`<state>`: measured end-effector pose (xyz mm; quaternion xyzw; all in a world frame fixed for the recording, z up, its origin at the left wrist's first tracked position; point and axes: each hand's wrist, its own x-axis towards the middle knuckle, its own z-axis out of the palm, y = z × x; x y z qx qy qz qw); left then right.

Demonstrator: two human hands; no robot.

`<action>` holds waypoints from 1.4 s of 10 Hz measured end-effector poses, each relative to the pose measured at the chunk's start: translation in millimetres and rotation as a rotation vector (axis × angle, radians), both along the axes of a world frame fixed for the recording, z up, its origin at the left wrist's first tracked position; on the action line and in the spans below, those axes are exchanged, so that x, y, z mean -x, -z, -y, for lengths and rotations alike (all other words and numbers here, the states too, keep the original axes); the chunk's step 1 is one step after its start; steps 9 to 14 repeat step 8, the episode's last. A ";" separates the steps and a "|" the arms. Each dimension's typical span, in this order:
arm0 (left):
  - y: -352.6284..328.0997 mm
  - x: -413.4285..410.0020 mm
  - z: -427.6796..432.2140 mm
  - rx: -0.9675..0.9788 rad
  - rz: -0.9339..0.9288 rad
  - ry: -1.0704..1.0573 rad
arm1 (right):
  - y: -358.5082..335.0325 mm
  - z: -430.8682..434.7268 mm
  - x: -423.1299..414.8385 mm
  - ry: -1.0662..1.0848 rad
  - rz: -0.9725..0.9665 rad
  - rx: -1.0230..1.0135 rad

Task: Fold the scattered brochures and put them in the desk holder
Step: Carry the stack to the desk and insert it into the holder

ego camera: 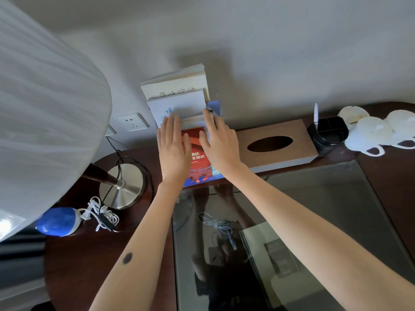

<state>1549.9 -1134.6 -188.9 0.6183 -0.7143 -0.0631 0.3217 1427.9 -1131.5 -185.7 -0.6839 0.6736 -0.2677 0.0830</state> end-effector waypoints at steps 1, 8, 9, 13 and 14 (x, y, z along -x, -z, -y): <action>3.1 0.0 3.0 -0.010 0.155 -0.015 | 2.3 -0.5 0.8 -0.005 -0.064 -0.016; -11.3 -8.0 0.0 -0.086 -0.035 -0.066 | -14.7 1.4 3.8 -0.065 -0.106 -0.070; -11.3 -8.0 0.0 -0.086 -0.035 -0.066 | -14.7 1.4 3.8 -0.065 -0.106 -0.070; -11.3 -8.0 0.0 -0.086 -0.035 -0.066 | -14.7 1.4 3.8 -0.065 -0.106 -0.070; -11.3 -8.0 0.0 -0.086 -0.035 -0.066 | -14.7 1.4 3.8 -0.065 -0.106 -0.070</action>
